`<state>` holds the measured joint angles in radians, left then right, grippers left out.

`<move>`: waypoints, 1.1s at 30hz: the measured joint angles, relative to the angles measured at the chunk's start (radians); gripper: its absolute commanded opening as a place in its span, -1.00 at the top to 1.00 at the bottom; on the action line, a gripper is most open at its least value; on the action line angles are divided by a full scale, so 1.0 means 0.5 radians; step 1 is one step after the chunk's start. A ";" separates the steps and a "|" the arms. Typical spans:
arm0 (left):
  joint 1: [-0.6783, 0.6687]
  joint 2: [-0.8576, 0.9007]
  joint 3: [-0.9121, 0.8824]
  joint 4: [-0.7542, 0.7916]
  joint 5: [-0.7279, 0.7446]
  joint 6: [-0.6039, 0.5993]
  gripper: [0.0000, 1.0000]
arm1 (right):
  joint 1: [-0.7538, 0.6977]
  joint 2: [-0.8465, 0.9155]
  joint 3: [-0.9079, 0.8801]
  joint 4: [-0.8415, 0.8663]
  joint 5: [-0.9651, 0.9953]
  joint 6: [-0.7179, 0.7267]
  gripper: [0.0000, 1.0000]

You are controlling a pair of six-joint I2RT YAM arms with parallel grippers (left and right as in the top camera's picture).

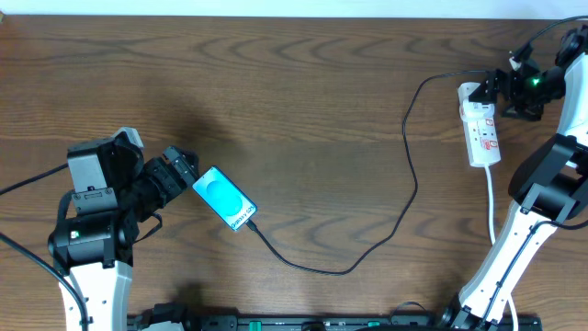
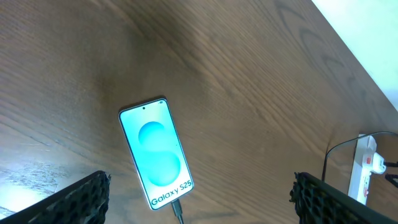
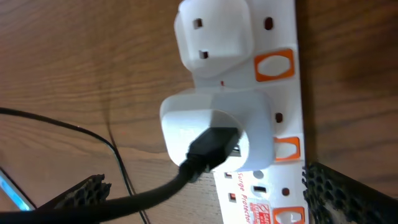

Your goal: Plug charger to phone and switch on socket

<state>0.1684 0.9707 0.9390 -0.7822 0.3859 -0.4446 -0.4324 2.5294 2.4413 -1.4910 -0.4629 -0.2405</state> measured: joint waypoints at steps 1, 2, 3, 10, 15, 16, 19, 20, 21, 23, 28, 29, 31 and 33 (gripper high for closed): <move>0.000 0.000 0.000 0.000 -0.001 0.000 -0.88 | 0.000 0.000 0.000 -0.006 0.014 0.015 -0.99; 0.000 0.001 0.000 -0.002 -0.001 0.000 -0.88 | 0.000 0.000 0.000 -0.014 0.021 0.028 -0.99; 0.000 0.005 0.000 -0.007 -0.001 0.000 -0.88 | 0.000 0.000 0.000 -0.018 0.024 0.037 -0.99; 0.000 0.068 0.000 -0.036 -0.001 0.001 -0.88 | 0.000 0.000 -0.027 -0.002 0.028 0.062 -0.99; 0.000 0.071 0.000 -0.036 -0.001 0.001 -0.88 | 0.002 0.000 -0.140 0.060 0.023 0.068 -0.98; 0.000 0.071 0.000 -0.036 -0.001 0.001 -0.88 | 0.002 0.000 -0.163 0.076 0.017 0.069 -0.98; -0.001 0.071 0.000 -0.036 -0.001 0.001 -0.88 | 0.002 0.000 -0.210 0.099 -0.008 0.069 -0.99; -0.001 0.071 0.000 -0.036 -0.001 0.001 -0.88 | 0.002 0.000 -0.216 0.101 -0.018 0.069 -0.98; -0.001 0.071 0.000 -0.036 -0.001 0.001 -0.88 | 0.002 0.000 -0.216 0.108 -0.024 0.069 -0.99; 0.000 0.071 0.000 -0.036 -0.001 0.001 -0.88 | 0.004 0.000 -0.216 0.112 -0.031 0.072 -0.98; 0.000 0.071 0.000 -0.036 -0.001 0.001 -0.88 | 0.047 0.000 -0.216 0.114 -0.024 0.083 -0.99; 0.000 0.071 0.000 -0.036 -0.001 0.001 -0.88 | 0.061 -0.001 -0.215 0.115 -0.013 0.091 -0.99; -0.001 0.071 0.000 -0.036 -0.001 0.001 -0.88 | 0.065 -0.001 -0.215 0.117 -0.005 0.098 -0.98; -0.001 0.071 0.000 -0.036 -0.001 0.001 -0.88 | 0.066 -0.001 -0.215 0.121 0.002 0.100 -0.99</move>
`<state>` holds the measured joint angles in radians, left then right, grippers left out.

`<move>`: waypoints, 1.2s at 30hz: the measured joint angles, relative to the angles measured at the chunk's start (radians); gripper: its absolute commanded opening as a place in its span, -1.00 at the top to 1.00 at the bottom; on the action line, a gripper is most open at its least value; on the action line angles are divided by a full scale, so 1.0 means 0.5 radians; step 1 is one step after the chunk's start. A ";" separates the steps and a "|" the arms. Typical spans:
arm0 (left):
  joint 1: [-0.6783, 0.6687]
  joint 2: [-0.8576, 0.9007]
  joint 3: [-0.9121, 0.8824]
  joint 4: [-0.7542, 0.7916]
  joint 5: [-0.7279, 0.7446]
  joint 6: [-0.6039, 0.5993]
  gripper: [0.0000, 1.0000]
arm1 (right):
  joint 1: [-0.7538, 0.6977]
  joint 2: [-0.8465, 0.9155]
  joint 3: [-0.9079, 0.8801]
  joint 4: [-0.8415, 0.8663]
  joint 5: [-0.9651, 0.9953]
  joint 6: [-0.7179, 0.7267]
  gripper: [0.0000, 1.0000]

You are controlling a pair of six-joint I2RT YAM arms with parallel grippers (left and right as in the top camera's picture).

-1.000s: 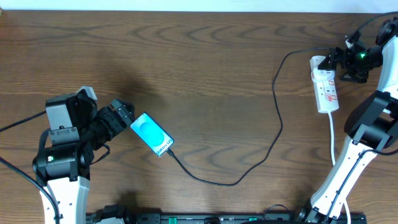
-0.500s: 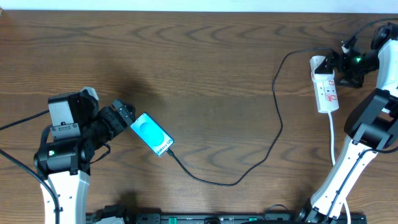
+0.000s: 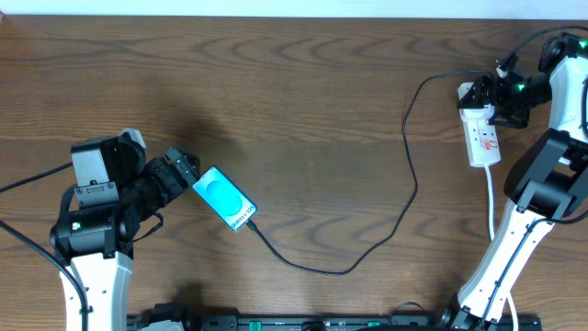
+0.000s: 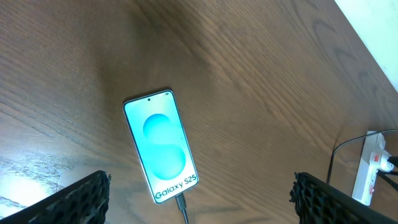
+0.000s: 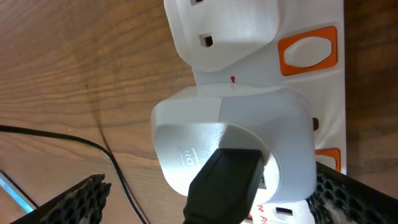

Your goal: Plug charger to phone and switch on socket

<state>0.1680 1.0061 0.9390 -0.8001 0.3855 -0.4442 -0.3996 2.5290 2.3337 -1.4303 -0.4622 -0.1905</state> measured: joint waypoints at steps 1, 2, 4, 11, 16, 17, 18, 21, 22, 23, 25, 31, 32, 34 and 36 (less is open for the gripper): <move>0.001 0.000 0.000 0.000 0.000 0.000 -0.88 | 0.002 0.000 0.000 0.001 0.001 0.002 -0.99; 0.001 0.000 0.000 0.000 0.000 0.000 -0.88 | 0.003 0.000 0.000 0.001 0.005 0.005 -0.98; 0.000 0.000 0.000 0.000 0.000 0.000 -0.88 | 0.005 0.000 0.000 0.002 0.013 0.005 -0.99; 0.000 0.000 0.000 0.000 0.000 0.000 -0.88 | 0.005 0.000 -0.008 0.013 0.017 0.007 -0.98; 0.000 0.000 0.000 0.000 0.000 0.000 -0.88 | 0.005 -0.030 -0.079 0.080 0.034 0.021 -0.98; 0.001 0.000 0.000 0.000 0.000 0.000 -0.88 | 0.005 -0.037 -0.093 0.089 0.034 0.021 -0.99; 0.001 0.000 0.000 0.000 0.000 0.000 -0.88 | 0.006 -0.045 -0.109 0.106 0.035 0.025 -0.99; 0.001 0.000 0.000 0.000 0.000 0.000 -0.88 | 0.012 -0.063 -0.146 0.136 0.047 0.037 -0.99; 0.000 0.000 0.000 0.000 0.000 0.000 -0.88 | 0.015 -0.066 -0.148 0.138 0.053 0.037 -0.99; 0.000 0.000 0.000 0.000 0.000 0.000 -0.88 | 0.021 -0.068 -0.151 0.140 0.067 0.039 -0.99; 0.001 0.000 0.000 0.000 0.000 0.000 -0.88 | 0.035 -0.073 -0.154 0.144 0.098 0.046 -0.99; 0.000 0.000 0.000 0.000 0.000 0.000 -0.88 | 0.042 -0.075 -0.156 0.150 0.117 0.061 -0.99; 0.001 0.000 0.000 0.000 0.000 0.000 -0.88 | 0.043 -0.075 -0.156 0.150 0.117 0.067 -0.99; 0.001 0.000 0.000 -0.002 0.000 0.000 -0.88 | 0.043 -0.075 -0.156 0.152 0.118 0.076 -0.99; 0.001 0.000 0.000 -0.002 0.000 0.000 -0.88 | 0.043 -0.075 -0.156 0.156 0.118 0.102 -0.99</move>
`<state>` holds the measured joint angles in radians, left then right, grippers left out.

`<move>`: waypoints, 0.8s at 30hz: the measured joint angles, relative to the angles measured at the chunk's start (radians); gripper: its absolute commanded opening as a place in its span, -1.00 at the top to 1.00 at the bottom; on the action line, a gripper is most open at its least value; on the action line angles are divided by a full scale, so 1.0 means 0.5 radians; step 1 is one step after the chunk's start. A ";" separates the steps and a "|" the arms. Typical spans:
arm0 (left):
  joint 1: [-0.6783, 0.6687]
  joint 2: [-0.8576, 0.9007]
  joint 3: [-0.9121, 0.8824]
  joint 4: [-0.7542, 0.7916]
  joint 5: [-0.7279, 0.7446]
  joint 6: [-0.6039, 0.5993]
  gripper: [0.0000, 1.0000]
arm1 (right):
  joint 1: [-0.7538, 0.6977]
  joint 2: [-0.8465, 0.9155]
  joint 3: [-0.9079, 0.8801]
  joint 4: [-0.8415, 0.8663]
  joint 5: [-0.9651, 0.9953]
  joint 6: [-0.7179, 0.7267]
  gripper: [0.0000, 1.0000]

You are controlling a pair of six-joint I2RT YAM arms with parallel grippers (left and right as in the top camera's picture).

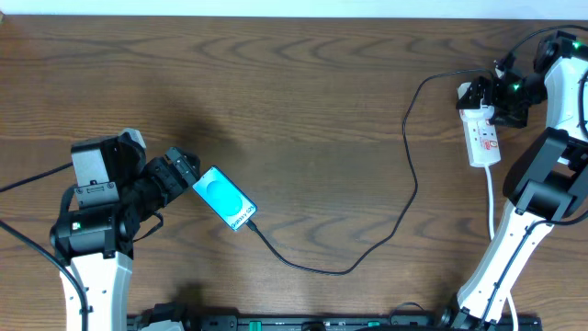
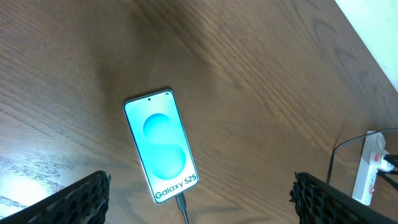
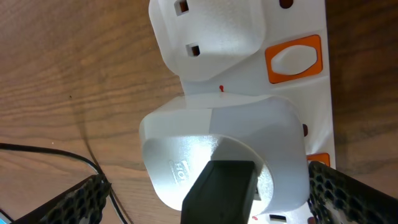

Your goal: Plug charger to phone and switch on socket

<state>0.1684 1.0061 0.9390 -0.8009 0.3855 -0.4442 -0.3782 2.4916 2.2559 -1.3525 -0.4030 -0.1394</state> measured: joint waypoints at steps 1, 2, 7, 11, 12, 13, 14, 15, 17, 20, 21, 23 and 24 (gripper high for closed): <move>0.000 0.000 0.000 -0.001 0.000 0.000 -0.88 | 0.000 0.000 0.000 0.001 -0.001 0.004 -0.99; 0.000 0.000 0.000 -0.002 0.000 0.000 -0.88 | 0.000 0.000 0.000 0.001 -0.002 0.007 -0.99; 0.000 0.000 0.000 -0.004 0.000 0.000 -0.88 | 0.000 -0.001 -0.001 -0.016 -0.061 0.024 -0.98; 0.000 0.000 0.000 -0.006 0.000 0.000 -0.88 | 0.002 -0.004 -0.002 -0.015 -0.078 0.040 -0.99; 0.000 0.000 0.000 -0.006 0.000 0.000 -0.88 | 0.002 -0.004 -0.002 -0.015 -0.078 0.040 -0.99; -0.001 0.000 0.000 -0.006 0.000 0.000 -0.88 | 0.002 -0.004 -0.002 -0.015 -0.078 0.040 -0.99; 0.000 0.000 0.000 -0.006 0.001 0.000 -0.88 | 0.002 -0.004 -0.002 -0.015 -0.078 0.040 -0.99; 0.000 0.000 0.000 -0.007 0.001 0.000 -0.88 | 0.002 -0.004 -0.002 -0.015 -0.078 0.040 -0.99; 0.000 0.000 0.000 -0.007 0.000 0.000 -0.88 | 0.002 -0.004 -0.001 -0.013 -0.074 0.051 -0.99; 0.000 0.000 0.000 -0.007 0.000 0.001 -0.88 | 0.001 -0.004 0.017 -0.025 -0.063 0.090 -0.99; -0.001 0.000 0.000 -0.007 0.000 0.001 -0.88 | 0.000 0.000 0.029 -0.046 -0.060 0.108 -0.98; -0.001 0.000 0.000 -0.007 0.000 0.001 -0.88 | -0.006 0.014 0.076 -0.118 -0.070 0.135 -0.99; -0.001 0.000 0.000 -0.007 0.000 0.001 -0.88 | -0.013 0.023 0.127 -0.169 -0.079 0.150 -0.98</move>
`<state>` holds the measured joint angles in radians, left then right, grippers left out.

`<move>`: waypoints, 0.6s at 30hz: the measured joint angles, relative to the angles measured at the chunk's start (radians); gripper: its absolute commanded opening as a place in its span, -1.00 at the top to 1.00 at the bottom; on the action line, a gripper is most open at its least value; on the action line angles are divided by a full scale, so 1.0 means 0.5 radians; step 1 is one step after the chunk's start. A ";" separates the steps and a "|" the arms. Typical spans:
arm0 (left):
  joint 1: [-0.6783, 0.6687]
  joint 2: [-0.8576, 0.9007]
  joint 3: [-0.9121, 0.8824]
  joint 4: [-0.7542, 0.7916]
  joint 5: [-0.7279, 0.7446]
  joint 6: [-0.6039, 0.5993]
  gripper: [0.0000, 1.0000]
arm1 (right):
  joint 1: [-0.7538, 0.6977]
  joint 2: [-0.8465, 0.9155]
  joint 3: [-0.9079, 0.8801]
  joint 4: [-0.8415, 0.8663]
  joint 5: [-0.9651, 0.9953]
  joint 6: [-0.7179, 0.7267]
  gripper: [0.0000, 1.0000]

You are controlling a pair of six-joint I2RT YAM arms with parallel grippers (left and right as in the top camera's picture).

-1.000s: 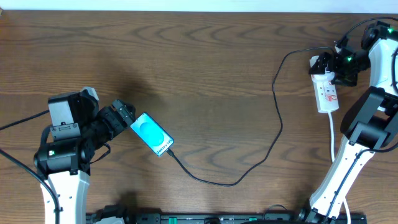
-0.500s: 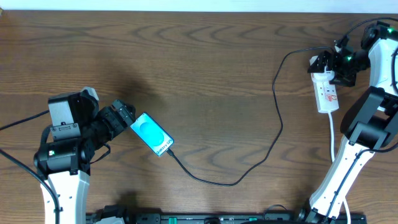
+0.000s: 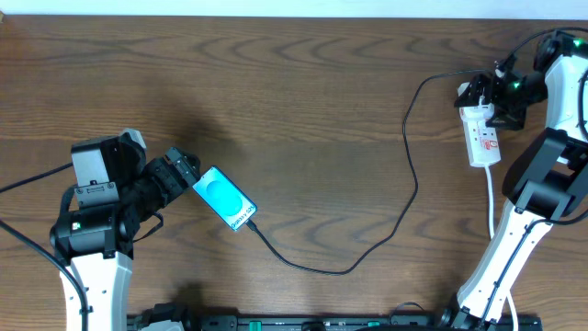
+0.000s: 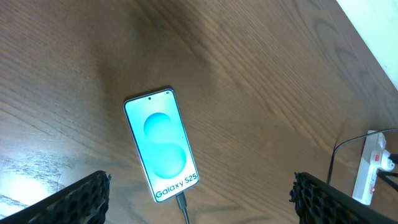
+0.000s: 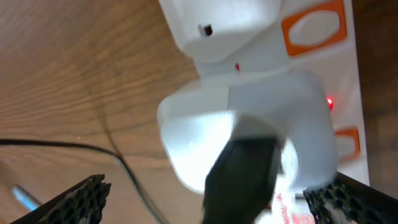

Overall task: Plug charger to phone and switch on socket
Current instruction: 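Lift the right gripper away from the power strip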

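The phone [image 3: 225, 199] lies lit on the wooden table, its screen [image 4: 161, 146] reading Galaxy S25. A black cable [image 4: 183, 211] is plugged into its bottom end and runs [image 3: 404, 175] to the white charger [image 5: 249, 118] seated in the white power strip [image 3: 482, 129]. A small red light [image 5: 328, 102] glows on the strip beside the charger. My right gripper [image 5: 205, 190] is open, low over the charger, with the black plug between its fingers; the view is blurred. My left gripper [image 4: 200, 190] is open and holds nothing, just left of the phone [image 3: 176, 173].
A second white adapter [image 5: 217, 25] sits in the strip's neighbouring socket beside an orange switch [image 5: 314, 26]. Another orange switch [image 5: 348, 142] shows next to the charger. The strip's white lead [image 3: 491, 198] runs toward the table's front edge.
A red light now glows on the strip beside the charger, where none showed before. The right wrist view has shifted slightly and blurred. The left arm and phone have not moved.
The phone lay lit with the cable plugged in at every moment, my left gripper open beside it. My right gripper hung open above the strip, then stood closer over the charger twice. Now the strip's red light is on.
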<state>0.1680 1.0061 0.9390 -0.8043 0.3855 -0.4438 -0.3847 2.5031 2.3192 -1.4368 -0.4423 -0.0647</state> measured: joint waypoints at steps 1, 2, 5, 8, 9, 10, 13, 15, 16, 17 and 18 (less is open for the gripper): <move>0.001 0.000 0.000 0.000 0.000 0.000 -0.88 | -0.007 0.001 0.036 -0.020 -0.007 0.007 -0.99; 0.001 0.000 0.000 0.000 0.000 0.001 -0.88 | -0.019 0.001 0.092 -0.065 -0.011 0.011 -0.98; 0.001 0.000 0.000 0.000 0.000 0.003 -0.88 | -0.072 -0.018 0.237 -0.135 -0.002 0.031 -0.99; 0.000 0.000 0.000 0.000 0.000 0.006 -0.88 | -0.136 -0.137 0.311 -0.208 0.101 0.073 -0.99; 0.001 0.000 0.000 0.001 0.000 0.006 -0.88 | -0.142 -0.166 0.313 -0.217 0.119 0.079 -0.98; 0.000 0.000 0.000 0.001 0.000 0.006 -0.88 | -0.146 -0.248 0.314 -0.253 0.169 0.093 -0.98; 0.001 0.000 0.000 0.001 0.000 0.006 -0.88 | -0.121 -0.499 0.322 -0.362 0.244 0.115 -0.98; 0.000 0.000 0.000 0.001 0.000 0.006 -0.88 | -0.085 -0.681 0.342 -0.428 0.285 0.136 -0.99; 0.000 0.000 0.000 0.001 0.000 0.005 -0.88 | -0.036 -0.843 0.357 -0.497 0.340 0.169 -0.99; 0.000 0.000 0.000 0.001 0.000 0.006 -0.88 | 0.025 -0.977 0.362 -0.516 0.402 0.208 -0.99; 0.001 0.000 0.000 0.000 0.000 0.006 -0.88 | 0.065 -1.038 0.362 -0.516 0.429 0.220 -0.98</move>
<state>0.1684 1.0061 0.9390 -0.8043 0.3855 -0.4408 -0.3523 1.9842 2.5000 -1.6947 -0.2279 0.0452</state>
